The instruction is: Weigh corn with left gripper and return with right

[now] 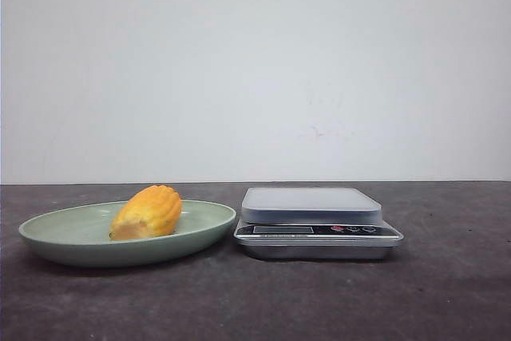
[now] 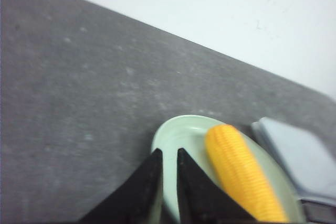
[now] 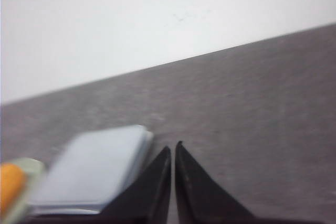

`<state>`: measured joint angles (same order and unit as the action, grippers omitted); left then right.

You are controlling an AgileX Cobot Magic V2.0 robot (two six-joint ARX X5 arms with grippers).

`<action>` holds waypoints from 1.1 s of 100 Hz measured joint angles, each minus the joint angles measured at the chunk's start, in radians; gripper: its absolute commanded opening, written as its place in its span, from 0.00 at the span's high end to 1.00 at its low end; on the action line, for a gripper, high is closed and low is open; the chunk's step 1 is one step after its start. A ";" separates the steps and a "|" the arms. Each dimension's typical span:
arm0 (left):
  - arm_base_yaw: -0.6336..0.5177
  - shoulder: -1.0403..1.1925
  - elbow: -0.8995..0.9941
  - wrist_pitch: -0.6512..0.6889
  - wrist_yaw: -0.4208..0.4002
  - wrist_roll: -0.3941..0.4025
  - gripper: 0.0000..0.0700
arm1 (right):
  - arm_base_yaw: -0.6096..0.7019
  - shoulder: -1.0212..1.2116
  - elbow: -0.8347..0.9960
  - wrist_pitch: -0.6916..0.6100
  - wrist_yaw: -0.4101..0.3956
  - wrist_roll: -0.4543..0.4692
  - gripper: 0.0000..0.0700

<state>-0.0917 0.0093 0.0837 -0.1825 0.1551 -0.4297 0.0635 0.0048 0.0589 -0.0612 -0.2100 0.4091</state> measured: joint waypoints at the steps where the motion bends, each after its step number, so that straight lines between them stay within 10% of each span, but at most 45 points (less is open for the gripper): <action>1: 0.000 0.002 0.011 -0.007 0.003 -0.003 0.99 | 0.000 0.000 0.008 -0.003 -0.005 0.007 0.99; 33: 0.000 0.279 0.566 -0.418 0.032 0.140 0.99 | 0.000 0.106 0.505 -0.360 0.021 -0.089 0.99; 63: 0.000 0.608 1.019 -0.426 0.129 0.161 1.00 | 0.000 0.341 0.979 -0.509 0.030 -0.265 0.99; 98: 0.000 0.688 1.151 -0.527 0.171 0.161 0.99 | 0.000 0.416 1.060 -0.555 -0.005 -0.282 0.99; 110: 0.000 0.684 1.151 -0.606 0.178 0.161 0.79 | 0.000 0.416 1.060 -0.555 -0.009 -0.282 0.95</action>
<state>-0.0921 0.6933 1.2346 -0.7887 0.3328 -0.2687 0.0635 0.4206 1.1191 -0.6167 -0.2188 0.1268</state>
